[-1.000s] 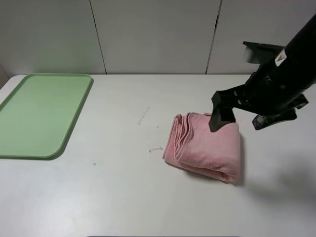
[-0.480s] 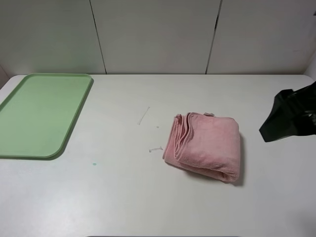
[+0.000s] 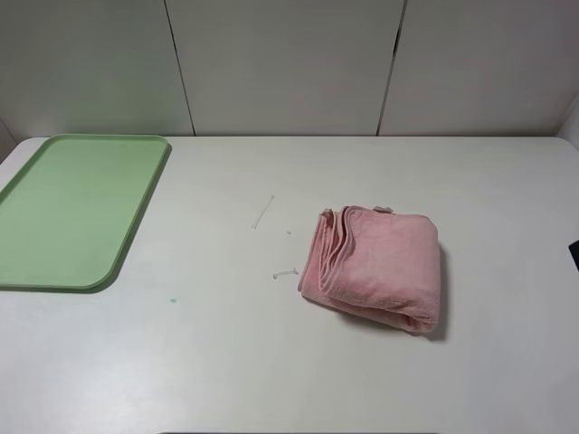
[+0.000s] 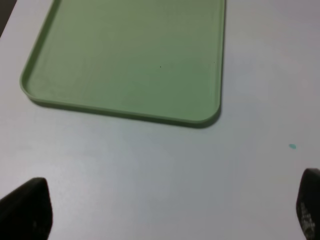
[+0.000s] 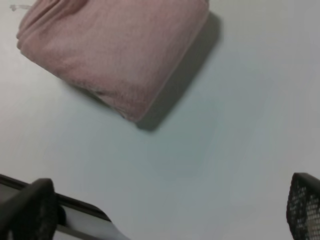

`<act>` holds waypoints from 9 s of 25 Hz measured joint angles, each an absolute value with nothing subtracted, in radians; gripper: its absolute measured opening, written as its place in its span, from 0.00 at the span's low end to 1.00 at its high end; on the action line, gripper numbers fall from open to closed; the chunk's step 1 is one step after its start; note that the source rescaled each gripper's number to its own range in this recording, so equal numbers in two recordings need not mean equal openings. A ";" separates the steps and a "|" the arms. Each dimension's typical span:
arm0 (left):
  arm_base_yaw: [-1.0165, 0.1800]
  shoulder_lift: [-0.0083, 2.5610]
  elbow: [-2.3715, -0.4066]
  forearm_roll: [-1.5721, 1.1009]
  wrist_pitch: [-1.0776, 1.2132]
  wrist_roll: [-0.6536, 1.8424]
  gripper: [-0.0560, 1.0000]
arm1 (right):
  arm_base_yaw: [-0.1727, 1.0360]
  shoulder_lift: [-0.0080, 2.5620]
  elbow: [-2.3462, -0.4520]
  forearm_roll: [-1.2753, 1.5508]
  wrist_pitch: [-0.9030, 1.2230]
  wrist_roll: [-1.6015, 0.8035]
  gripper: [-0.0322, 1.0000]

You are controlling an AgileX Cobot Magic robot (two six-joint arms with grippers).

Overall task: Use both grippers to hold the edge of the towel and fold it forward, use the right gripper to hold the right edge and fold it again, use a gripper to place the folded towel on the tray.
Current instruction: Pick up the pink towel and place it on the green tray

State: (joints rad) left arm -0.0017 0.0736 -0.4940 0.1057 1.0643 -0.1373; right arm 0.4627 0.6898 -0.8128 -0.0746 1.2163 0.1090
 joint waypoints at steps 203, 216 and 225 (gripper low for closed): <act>-0.820 2.299 -1.568 -0.233 0.395 -0.350 0.93 | -0.002 -0.006 -0.494 0.000 1.030 0.109 1.00; -0.825 2.302 -1.568 -0.251 0.409 -0.351 0.20 | -0.002 -0.006 -0.494 0.000 1.030 0.109 1.00; -0.825 2.297 -1.575 -0.254 0.424 -0.351 0.20 | -0.002 -0.006 -0.494 0.000 1.030 0.109 1.00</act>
State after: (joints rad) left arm -0.8253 2.2973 -1.5753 -0.2536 0.4241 -0.3506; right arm -0.0024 -0.0059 -0.4942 0.0000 1.0301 0.1090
